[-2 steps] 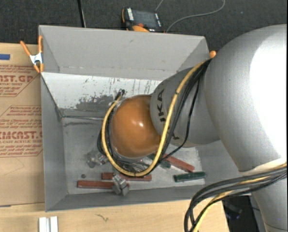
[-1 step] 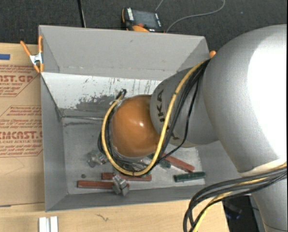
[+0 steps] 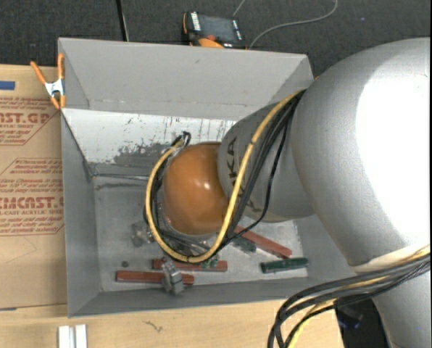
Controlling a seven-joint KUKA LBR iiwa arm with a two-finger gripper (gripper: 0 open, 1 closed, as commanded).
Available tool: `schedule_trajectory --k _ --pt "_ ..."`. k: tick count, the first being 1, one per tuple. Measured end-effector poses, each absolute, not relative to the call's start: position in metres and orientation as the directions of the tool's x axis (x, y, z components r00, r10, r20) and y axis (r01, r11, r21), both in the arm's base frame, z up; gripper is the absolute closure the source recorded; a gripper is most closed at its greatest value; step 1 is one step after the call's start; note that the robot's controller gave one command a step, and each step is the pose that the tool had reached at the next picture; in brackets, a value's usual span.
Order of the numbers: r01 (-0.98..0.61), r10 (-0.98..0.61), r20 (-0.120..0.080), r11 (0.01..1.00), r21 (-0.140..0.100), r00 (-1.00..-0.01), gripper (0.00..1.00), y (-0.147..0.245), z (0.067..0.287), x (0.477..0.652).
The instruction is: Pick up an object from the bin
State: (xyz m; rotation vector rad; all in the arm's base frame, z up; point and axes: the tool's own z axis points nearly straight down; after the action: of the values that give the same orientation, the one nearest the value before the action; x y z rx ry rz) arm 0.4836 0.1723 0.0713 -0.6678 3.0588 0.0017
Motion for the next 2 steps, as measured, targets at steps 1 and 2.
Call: schedule_trajectory --k 1,2 --pt "-0.493 -0.493 -0.013 0.870 -0.002 -0.870 0.00 0.177 0.072 0.483" --pt "-0.490 -0.490 -0.013 0.872 -0.002 -0.872 0.00 0.161 0.072 0.483"
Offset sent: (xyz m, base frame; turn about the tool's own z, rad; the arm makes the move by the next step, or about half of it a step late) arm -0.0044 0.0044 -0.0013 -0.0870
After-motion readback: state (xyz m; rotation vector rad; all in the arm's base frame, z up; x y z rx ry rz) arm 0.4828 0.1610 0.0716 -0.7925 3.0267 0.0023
